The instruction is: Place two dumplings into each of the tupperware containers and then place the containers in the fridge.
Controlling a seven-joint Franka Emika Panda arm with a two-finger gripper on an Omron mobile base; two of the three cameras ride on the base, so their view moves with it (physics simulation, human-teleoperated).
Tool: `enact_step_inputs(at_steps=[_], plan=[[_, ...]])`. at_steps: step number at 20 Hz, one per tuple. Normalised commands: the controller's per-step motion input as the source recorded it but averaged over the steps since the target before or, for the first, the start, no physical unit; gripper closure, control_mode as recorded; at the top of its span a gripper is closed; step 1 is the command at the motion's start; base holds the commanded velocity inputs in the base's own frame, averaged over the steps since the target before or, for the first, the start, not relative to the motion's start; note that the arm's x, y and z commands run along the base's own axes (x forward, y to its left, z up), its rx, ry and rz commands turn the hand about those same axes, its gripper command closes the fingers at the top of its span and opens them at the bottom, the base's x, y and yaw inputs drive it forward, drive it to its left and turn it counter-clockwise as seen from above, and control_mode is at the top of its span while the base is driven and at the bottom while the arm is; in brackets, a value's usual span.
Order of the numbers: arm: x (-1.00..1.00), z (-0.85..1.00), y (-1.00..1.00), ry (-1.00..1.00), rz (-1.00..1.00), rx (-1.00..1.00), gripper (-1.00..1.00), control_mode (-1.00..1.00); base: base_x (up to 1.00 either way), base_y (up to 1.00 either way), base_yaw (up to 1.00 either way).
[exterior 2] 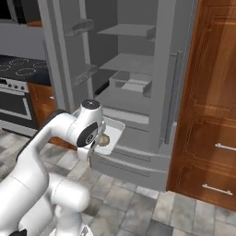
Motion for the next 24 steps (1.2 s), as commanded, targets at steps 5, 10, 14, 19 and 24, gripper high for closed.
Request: enact_step_inputs(at_steps=[5,10,14,19,24], plan=[[0.0,0.0,0.0,0.0,0.0,0.0,1.0,1.0,0.79,0.01,0.01],[0.0,0.0,0.0,0.0,0.0,0.0,1.0,1.0,0.78,0.24,0.0],[0.0,0.0,0.0,0.0,0.0,0.0,1.0,1.0,0.67,0.42,0.0],[0.0,0.0,0.0,0.0,0.0,0.0,1.0,1.0,0.65,-0.09,0.0],[0.0,0.0,0.0,0.0,0.0,0.0,1.0,1.0,0.76,-0.25,0.0]])
